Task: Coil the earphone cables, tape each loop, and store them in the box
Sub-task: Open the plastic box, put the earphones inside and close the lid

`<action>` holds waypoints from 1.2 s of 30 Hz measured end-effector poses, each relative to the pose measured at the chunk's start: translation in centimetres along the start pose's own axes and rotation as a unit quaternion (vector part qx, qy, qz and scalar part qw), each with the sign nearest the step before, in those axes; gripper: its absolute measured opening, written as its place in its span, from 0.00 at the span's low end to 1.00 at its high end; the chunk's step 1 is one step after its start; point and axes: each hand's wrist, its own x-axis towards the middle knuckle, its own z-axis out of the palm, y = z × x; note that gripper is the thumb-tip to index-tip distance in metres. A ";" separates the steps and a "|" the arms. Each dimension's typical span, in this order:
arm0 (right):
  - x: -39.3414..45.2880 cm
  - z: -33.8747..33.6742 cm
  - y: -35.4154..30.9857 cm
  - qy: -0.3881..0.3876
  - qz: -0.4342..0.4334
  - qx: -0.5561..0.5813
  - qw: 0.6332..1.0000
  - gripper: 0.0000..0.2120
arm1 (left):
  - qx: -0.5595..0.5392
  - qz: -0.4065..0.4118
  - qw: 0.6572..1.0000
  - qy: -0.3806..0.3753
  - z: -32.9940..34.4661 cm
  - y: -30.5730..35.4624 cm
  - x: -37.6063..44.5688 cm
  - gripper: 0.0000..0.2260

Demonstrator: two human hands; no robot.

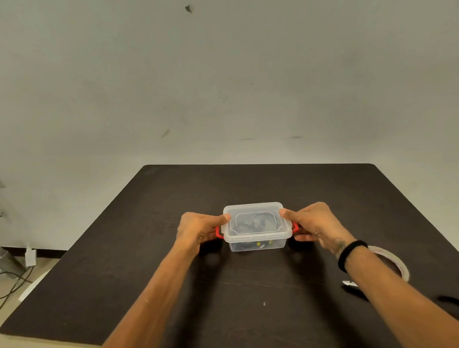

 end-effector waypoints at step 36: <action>14.4 5.2 -6.5 0.126 -0.184 -0.050 0.974 0.07 | 0.207 0.337 0.918 0.037 5.0 4.3 12.5 0.17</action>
